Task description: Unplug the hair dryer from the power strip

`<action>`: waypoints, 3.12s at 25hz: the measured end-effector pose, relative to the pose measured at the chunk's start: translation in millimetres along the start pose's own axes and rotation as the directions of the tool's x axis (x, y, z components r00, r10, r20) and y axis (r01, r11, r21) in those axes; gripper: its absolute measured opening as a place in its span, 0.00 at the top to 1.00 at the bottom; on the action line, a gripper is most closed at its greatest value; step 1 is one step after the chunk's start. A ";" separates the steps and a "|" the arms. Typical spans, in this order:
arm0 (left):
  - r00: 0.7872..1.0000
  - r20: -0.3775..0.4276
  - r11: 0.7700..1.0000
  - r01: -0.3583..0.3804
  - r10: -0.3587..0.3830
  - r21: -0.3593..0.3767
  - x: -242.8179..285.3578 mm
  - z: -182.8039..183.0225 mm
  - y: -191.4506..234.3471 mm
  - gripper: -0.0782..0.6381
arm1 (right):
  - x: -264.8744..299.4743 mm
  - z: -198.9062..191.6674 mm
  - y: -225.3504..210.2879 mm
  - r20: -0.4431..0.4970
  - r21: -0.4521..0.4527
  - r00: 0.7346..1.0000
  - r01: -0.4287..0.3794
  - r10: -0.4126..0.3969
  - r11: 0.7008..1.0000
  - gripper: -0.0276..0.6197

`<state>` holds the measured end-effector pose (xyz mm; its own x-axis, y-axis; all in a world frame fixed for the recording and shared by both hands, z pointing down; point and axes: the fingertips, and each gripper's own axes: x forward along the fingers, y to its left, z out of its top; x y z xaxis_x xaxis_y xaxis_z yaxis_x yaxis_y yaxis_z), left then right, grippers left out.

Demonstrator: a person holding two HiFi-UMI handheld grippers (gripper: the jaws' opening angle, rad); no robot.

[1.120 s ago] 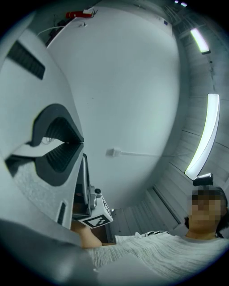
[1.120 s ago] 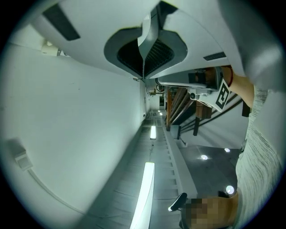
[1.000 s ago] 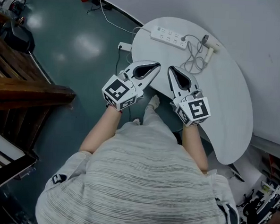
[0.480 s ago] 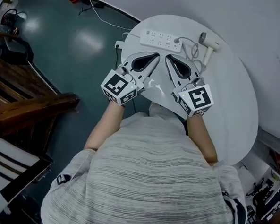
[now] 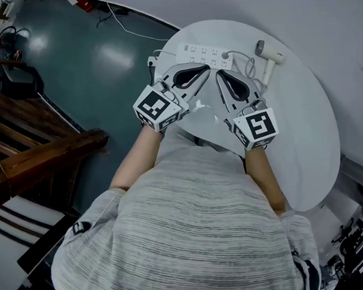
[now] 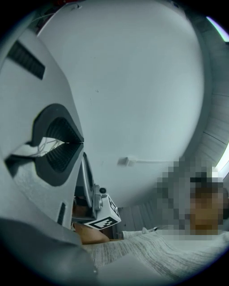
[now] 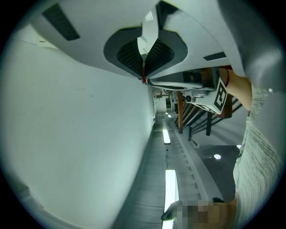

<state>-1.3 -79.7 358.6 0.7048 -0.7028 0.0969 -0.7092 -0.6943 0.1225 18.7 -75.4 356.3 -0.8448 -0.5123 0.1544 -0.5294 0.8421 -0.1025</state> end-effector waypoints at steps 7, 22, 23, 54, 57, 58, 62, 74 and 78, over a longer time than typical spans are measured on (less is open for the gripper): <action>0.982 -0.113 0.986 0.159 -0.152 0.047 22.0 -20.7 24.8 0.88 | 26.3 -11.6 -23.0 -0.038 0.051 0.990 0.136 -0.134 0.989 0.91; 0.886 -0.237 0.903 0.424 -0.400 0.062 48.5 -57.8 74.1 0.88 | 61.5 -56.7 -68.0 -0.135 0.134 0.901 0.430 -0.413 0.893 0.91; 0.879 -0.245 0.897 0.436 -0.409 0.068 50.7 -61.3 74.6 0.88 | 61.4 -61.1 -69.8 -0.141 0.135 0.895 0.441 -0.423 0.888 0.91; 0.639 -0.671 0.743 0.641 -0.376 0.194 83.3 -181.7 84.5 0.32 | 78.1 -167.2 -120.0 -0.476 0.093 0.759 0.546 -0.444 0.833 0.75; 0.609 -0.712 0.730 0.653 -0.349 0.201 87.8 -194.2 85.5 0.28 | 79.8 -178.2 -123.9 -0.529 0.064 0.729 0.545 -0.435 0.836 0.75; 0.600 -0.724 0.725 0.657 -0.340 0.205 89.7 -197.7 85.6 0.28 | 80.3 -181.0 -125.5 -0.542 0.056 0.720 0.545 -0.432 0.837 0.75; 0.559 -0.769 0.710 0.674 -0.311 0.202 97.2 -213.4 84.0 0.27 | 83.6 -188.3 -131.7 -0.568 0.035 0.705 0.536 -0.425 0.843 0.75; 0.417 -0.877 0.715 0.686 -0.237 0.132 107.7 -250.5 85.4 0.22 | 91.6 -200.6 -134.9 -0.630 -0.027 0.676 0.473 -0.382 0.881 0.75; 0.404 -0.879 0.687 0.715 -0.253 0.131 112.0 -257.6 79.7 0.22 | 91.7 -204.3 -138.5 -0.636 -0.040 0.675 0.456 -0.374 0.889 0.76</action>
<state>25.9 -173.7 633.6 0.4802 0.0282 0.8767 0.0140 -0.9996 0.0245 30.4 -204.6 585.5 -0.3224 -0.5537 0.7678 -0.8528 0.5219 0.0183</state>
